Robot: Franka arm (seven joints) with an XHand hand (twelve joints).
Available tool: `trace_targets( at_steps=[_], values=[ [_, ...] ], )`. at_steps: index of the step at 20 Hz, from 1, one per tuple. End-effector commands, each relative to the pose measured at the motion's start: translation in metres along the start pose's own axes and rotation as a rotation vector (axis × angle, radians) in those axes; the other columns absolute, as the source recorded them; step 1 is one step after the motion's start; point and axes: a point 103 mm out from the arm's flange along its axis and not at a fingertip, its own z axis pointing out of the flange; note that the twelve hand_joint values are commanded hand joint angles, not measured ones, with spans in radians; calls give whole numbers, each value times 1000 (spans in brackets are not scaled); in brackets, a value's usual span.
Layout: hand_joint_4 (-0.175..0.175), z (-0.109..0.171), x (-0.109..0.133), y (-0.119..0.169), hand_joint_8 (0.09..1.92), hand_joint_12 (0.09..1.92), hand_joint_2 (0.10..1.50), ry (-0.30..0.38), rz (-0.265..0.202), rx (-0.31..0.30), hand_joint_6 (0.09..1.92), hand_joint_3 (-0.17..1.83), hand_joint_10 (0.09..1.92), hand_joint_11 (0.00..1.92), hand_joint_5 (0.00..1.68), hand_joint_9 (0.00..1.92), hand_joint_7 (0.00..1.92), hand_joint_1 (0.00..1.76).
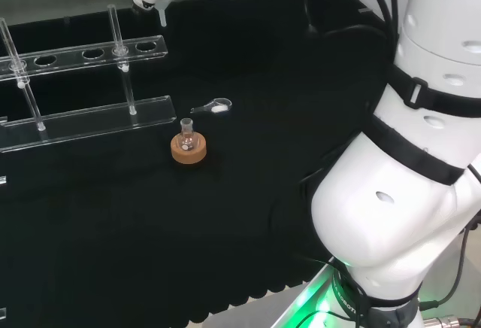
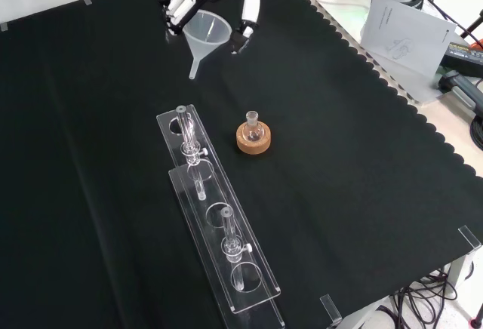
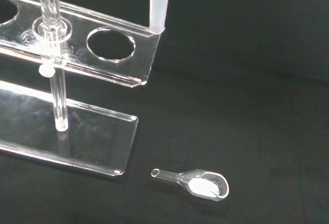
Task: Place the funnel on the round-bottom flask.
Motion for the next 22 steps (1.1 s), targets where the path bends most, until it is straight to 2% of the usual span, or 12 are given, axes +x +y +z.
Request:
trace_targets(
  at_steps=[1,6,9,22],
  values=[
    [-84,30,-6,-39,839,1291,787,5,51,66,443,537,747,522,411,1035,549,799],
    [-84,43,-4,-49,843,1292,784,-11,68,104,423,542,753,517,402,1024,544,791],
    [-83,53,1,-54,842,1293,783,-18,95,126,413,544,754,513,399,1017,540,787],
    [-82,109,12,-64,841,1297,785,76,54,213,386,553,762,505,418,1003,528,771]
  ],
)
